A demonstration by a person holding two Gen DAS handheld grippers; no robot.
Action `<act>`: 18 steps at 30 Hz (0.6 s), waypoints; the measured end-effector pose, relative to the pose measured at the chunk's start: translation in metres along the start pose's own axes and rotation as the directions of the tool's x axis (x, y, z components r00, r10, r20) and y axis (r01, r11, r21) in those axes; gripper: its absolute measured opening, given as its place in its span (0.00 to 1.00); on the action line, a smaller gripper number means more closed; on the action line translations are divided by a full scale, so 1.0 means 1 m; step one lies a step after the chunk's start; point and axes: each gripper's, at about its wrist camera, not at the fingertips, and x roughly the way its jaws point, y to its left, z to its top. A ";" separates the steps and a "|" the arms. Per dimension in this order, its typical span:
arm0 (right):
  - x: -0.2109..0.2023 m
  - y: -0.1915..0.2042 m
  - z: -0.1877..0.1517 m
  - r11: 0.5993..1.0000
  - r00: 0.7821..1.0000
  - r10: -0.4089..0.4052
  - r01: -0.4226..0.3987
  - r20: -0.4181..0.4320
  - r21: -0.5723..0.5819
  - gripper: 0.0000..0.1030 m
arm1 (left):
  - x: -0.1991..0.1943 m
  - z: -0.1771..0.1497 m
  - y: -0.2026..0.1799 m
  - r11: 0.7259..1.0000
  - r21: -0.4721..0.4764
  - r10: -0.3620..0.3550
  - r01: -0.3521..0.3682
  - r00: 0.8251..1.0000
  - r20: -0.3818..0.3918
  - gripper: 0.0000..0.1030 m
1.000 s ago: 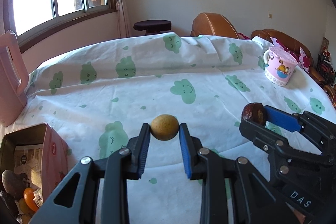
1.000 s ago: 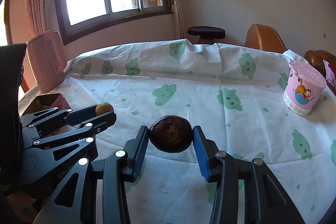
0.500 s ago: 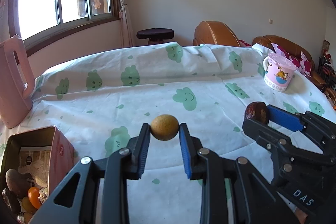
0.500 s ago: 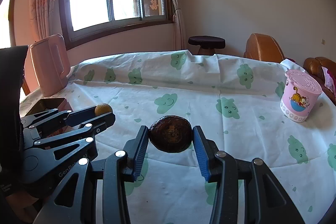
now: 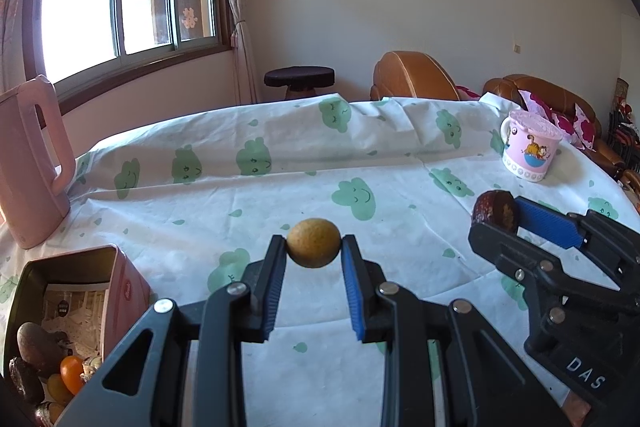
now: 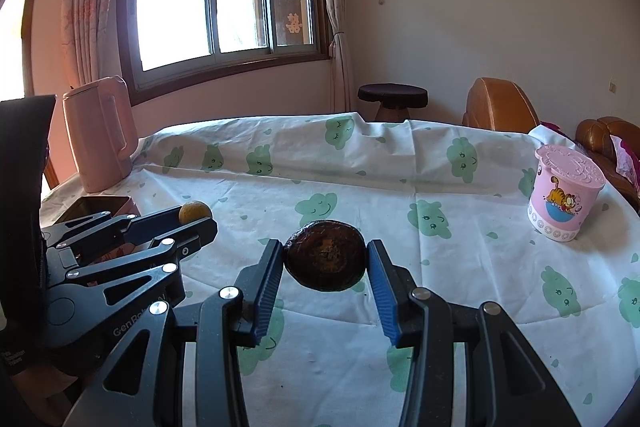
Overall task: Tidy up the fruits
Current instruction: 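Carry the small tan fruit and the dark brown fruit over the tin with both tools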
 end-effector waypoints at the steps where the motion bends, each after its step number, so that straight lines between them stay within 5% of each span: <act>1: -0.001 0.000 0.000 1.000 1.000 0.000 0.000 0.004 -0.001 0.44 | 0.000 0.000 0.000 1.000 0.000 0.000 0.000 1.000 0.003 0.29; 18: -0.014 0.002 -0.001 1.000 0.998 -0.006 0.007 0.068 -0.011 0.44 | -0.011 -0.001 0.003 1.000 -0.010 0.011 -0.011 0.999 0.052 0.29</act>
